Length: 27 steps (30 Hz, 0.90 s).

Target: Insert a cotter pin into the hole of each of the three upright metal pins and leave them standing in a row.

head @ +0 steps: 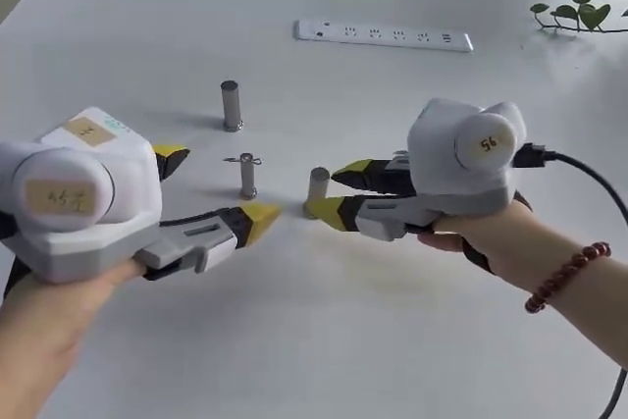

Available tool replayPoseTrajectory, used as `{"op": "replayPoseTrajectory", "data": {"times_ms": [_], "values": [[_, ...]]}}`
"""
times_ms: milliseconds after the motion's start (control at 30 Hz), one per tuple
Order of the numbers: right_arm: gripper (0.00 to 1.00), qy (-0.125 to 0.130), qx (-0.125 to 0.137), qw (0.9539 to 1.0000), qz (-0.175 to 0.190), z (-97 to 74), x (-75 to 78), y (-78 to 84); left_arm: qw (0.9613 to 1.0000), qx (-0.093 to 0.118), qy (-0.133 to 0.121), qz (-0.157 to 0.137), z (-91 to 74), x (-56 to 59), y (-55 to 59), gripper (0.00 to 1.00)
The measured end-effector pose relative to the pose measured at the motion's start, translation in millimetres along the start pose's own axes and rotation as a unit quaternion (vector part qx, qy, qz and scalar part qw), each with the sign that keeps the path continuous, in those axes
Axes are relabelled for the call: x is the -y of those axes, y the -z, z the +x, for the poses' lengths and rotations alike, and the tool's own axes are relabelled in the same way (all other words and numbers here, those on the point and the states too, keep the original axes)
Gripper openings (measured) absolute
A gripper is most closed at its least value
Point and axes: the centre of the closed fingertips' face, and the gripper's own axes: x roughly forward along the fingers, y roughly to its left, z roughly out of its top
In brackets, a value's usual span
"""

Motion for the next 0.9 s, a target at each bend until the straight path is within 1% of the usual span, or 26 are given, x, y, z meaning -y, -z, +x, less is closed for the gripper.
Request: {"op": "replayPoseTrajectory", "data": {"times_ms": [133, 200, 233, 333, 433, 500, 567, 633, 667, 733, 833, 867, 900], "values": [[0.24, 0.003, -0.01, 0.9998, 0.014, -11.8, 8.4, -0.4, 1.0, 0.0, 0.002, 0.004, -0.9, 2.6, -0.1, 0.67], [0.25, 0.008, -0.014, 0.9999, 0.006, -17.3, 14.2, -0.4, 1.0, 0.0, 0.002, 0.003, -1.2, 2.9, -0.4, 0.67], [0.24, 0.011, -0.021, 0.9997, -0.002, -21.4, 18.4, 0.9, 1.0, 0.002, 0.001, 0.003, -1.6, 3.3, -0.7, 0.67], [0.23, 0.013, -0.036, 0.9993, 0.006, -29.3, 30.5, 6.0, 1.0, -0.001, -0.003, 0.003, -1.5, 1.2, 0.8, 0.66], [0.21, 0.02, -0.05, 0.9985, 0.009, -34.5, 41.4, 11.8, 1.0, -0.002, -0.005, 0.002, -1.5, 0.3, 1.9, 0.66], [0.21, 0.023, -0.054, 0.9982, 0.016, -37.0, 46.6, 14.2, 1.0, -0.003, -0.005, 0.002, -1.8, 0.8, 2.2, 0.66], [0.21, 0.038, -0.069, 0.9965, 0.027, -40.6, 55.6, 20.2, 1.0, -0.003, -0.005, 0.003, -2.4, 0.6, 1.9, 0.66], [0.21, 0.041, -0.071, 0.9963, 0.026, -42.6, 62.2, 21.3, 1.0, -0.002, -0.006, 0.002, -2.9, -0.1, 2.2, 0.66], [0.21, 0.047, -0.076, 0.9956, 0.027, -44.3, 67.2, 23.1, 1.0, -0.003, -0.007, 0.002, -3.0, -1.6, 3.0, 0.66], [0.21, 0.049, -0.081, 0.9952, 0.025, -45.5, 72.7, 24.7, 1.0, -0.005, -0.008, 0.0, -3.2, -2.8, 4.3, 0.66], [0.2, 0.063, -0.096, 0.993, 0.027, -48.8, 84.2, 30.8, 0.9999, -0.005, -0.012, 0.0, -4.2, -4.8, 5.5, 0.64], [0.2, 0.069, -0.1, 0.9919, 0.035, -49.9, 89.2, 33.4, 0.9998, 0.001, -0.018, 0.0, -5.2, -7.1, 3.4, 0.63], [0.19, 0.071, -0.101, 0.9916, 0.037, -50.2, 91.8, 34.5, 0.9998, 0.007, -0.019, -0.002, -6.0, -7.3, 1.3, 0.63]]}}
